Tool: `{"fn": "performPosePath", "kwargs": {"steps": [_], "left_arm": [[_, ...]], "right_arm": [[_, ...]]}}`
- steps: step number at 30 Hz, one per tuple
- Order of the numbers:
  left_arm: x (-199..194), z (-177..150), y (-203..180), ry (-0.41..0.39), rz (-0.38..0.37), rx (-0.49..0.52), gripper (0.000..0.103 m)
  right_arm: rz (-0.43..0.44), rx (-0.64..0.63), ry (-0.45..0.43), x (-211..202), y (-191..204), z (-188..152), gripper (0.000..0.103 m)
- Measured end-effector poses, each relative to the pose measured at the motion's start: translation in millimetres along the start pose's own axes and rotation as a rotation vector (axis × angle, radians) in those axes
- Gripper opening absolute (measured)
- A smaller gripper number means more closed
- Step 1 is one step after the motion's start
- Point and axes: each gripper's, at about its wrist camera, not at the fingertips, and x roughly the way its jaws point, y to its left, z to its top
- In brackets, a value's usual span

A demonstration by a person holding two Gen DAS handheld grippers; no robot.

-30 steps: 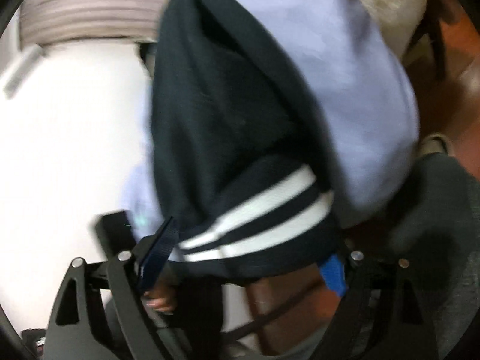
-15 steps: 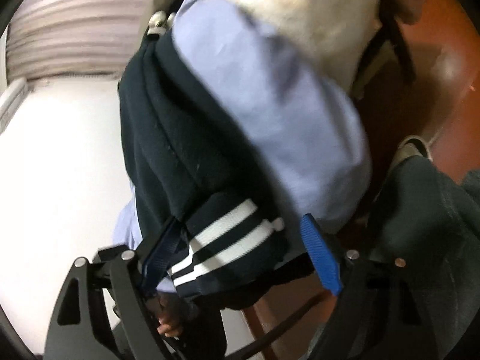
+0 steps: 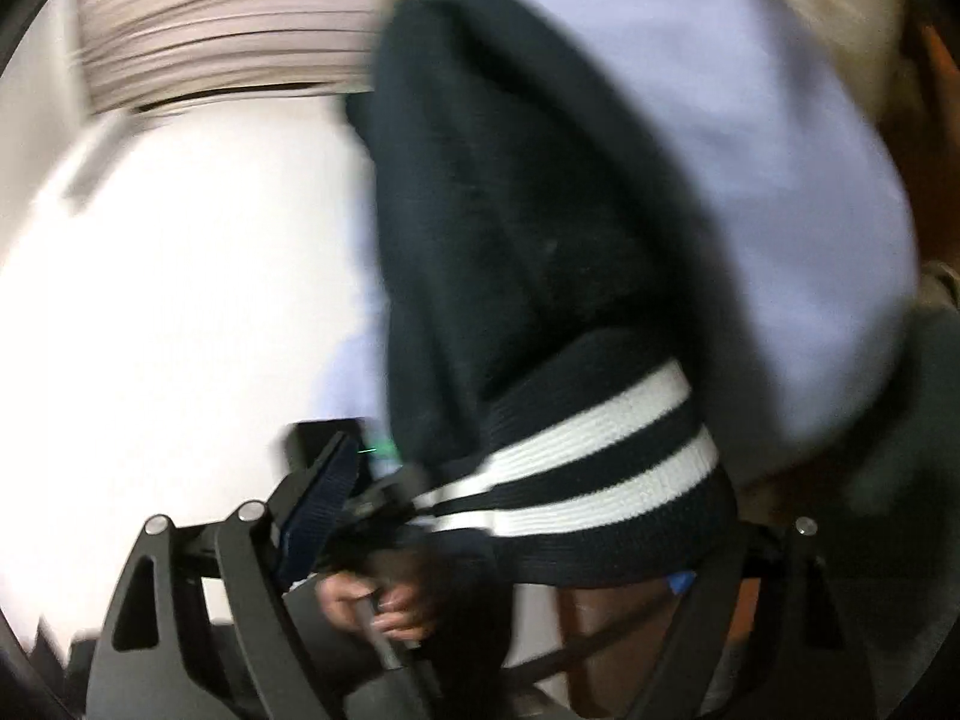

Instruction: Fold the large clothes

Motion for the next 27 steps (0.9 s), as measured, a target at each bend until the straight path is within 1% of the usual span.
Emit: {"fn": "performPosePath", "kwargs": {"steps": [2,4,6,9,10,11,12,13,14,15,16,18,19,20,21,22,23,24,25,27], "left_arm": [[0.3,-2.9,-11.8,-0.013,-0.010,0.030,0.087],[6.5,-5.8,-19.3,-0.015,0.006,0.039,0.087],[10.8,-6.5,-20.3,-0.024,0.014,0.022,0.088],[15.6,-2.6,-22.1,-0.027,0.004,-0.028,0.088],[10.7,-0.9,-21.0,-0.024,-0.001,-0.044,0.088],[13.5,0.8,-22.6,-0.010,-0.005,-0.050,0.088],[9.2,0.2,-20.4,-0.004,-0.004,-0.042,0.088],[8.7,0.1,-21.6,-0.001,-0.002,-0.036,0.087],[6.5,1.8,-18.7,-0.002,-0.008,-0.039,0.086],[3.9,1.7,-19.9,-0.005,-0.014,-0.042,0.079],[1.3,2.6,-19.5,-0.006,-0.014,-0.043,0.068],[-5.5,4.8,-21.5,-0.004,-0.043,-0.037,0.056],[-8.1,6.1,-21.8,-0.002,-0.078,-0.041,0.052],[-9.1,7.3,-21.9,0.009,-0.143,-0.061,0.051],[-10.6,8.0,-19.7,0.014,-0.194,-0.090,0.050],[-11.2,8.6,-20.4,0.012,-0.217,-0.114,0.051],[-9.4,9.8,-22.7,0.013,-0.216,-0.135,0.053],[-6.8,9.6,-23.2,0.017,-0.207,-0.145,0.063],[-1.5,9.2,-23.8,0.028,-0.197,-0.161,0.078],[4.9,9.7,-25.0,0.027,-0.170,-0.183,0.079]], "right_arm": [[-0.026,0.028,-0.022,-0.1,-6.9,1.8,0.084],[-0.044,0.061,-0.035,-2.4,-14.2,5.7,0.084],[-0.067,0.061,-0.040,3.5,-13.0,6.4,0.084],[-0.155,0.053,-0.058,11.7,-9.6,5.7,0.084],[-0.164,0.054,-0.062,13.4,-8.5,5.6,0.084],[-0.155,0.057,-0.062,11.4,-7.6,7.0,0.084],[-0.127,0.062,-0.049,10.2,-5.1,7.9,0.084],[-0.042,0.056,-0.040,8.5,-0.2,7.2,0.084],[0.008,0.040,-0.044,-6.5,4.3,10.0,0.084],[0.026,0.021,-0.057,-9.4,9.7,7.8,0.084],[0.032,0.010,-0.075,-11.8,11.3,6.9,0.084],[0.040,0.029,-0.102,-14.9,9.4,8.2,0.084],[0.046,0.040,-0.107,-18.4,6.0,7.2,0.084],[0.058,0.045,-0.114,-27.6,2.4,3.3,0.084],[0.077,0.038,-0.119,-35.9,0.6,-0.1,0.084],[0.094,0.025,-0.124,-35.2,3.7,-2.9,0.084],[0.117,0.004,-0.130,-37.9,7.3,-3.3,0.084],[0.136,-0.008,-0.128,-37.6,10.2,-3.7,0.084],[0.148,-0.011,-0.123,-36.0,11.3,-3.9,0.084],[0.153,-0.019,-0.108,-33.8,15.6,-2.4,0.084]]}}
